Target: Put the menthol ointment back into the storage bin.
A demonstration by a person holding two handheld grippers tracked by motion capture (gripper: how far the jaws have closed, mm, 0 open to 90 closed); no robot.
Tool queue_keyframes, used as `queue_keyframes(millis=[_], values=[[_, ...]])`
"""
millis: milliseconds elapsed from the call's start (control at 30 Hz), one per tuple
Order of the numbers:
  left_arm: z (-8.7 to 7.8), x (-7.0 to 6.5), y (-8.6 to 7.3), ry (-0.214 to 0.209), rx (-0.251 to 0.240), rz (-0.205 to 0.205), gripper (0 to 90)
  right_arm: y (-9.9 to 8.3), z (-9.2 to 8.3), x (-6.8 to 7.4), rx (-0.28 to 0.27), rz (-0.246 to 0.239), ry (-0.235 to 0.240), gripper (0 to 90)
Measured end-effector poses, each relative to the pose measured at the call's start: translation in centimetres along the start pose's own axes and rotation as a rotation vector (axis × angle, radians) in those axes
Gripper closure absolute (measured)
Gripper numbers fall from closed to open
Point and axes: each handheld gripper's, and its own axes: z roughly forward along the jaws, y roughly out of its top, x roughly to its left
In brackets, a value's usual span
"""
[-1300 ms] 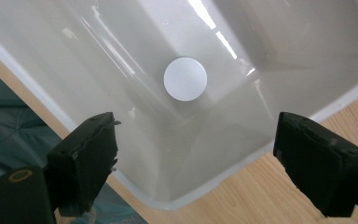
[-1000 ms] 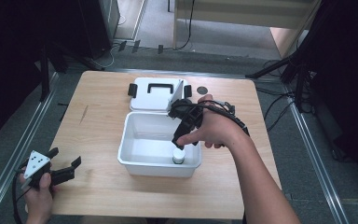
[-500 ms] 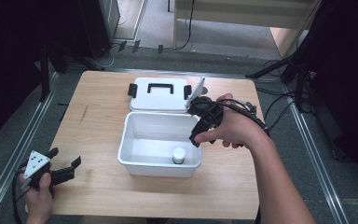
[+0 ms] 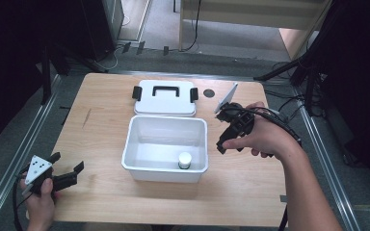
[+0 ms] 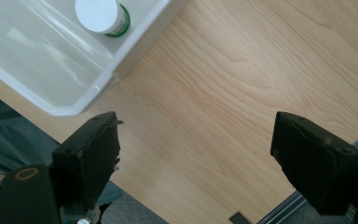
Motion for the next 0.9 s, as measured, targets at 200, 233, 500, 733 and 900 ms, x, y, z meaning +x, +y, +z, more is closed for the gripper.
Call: queue_keyframes(millis=[200, 233, 500, 733, 900], values=[[0.0, 0.0, 0.0, 0.000, -0.002, -0.001, 8.2, -1.8, 0.5, -1.7, -0.020, 0.035, 0.019, 17.1], [0.0, 0.0, 0.0, 0.001, -0.002, 0.000, 8.2, -2.1, 0.6, -2.1, -0.020, 0.046, 0.020, 17.4], [0.0, -0.1, 0.0, 0.002, -0.003, 0.004, 8.2, -4.3, 2.2, -3.9, -0.034, 0.087, 0.032, 18.5], [0.0, -0.1, 0.0, 0.003, -0.004, 0.005, 8.2, -6.3, 4.3, -5.6, -0.048, 0.117, 0.040, 19.1], [0.0, -0.1, 0.0, 0.004, -0.004, 0.005, 8.2, -8.0, 5.2, -6.9, -0.110, 0.172, 0.022, 20.4]])
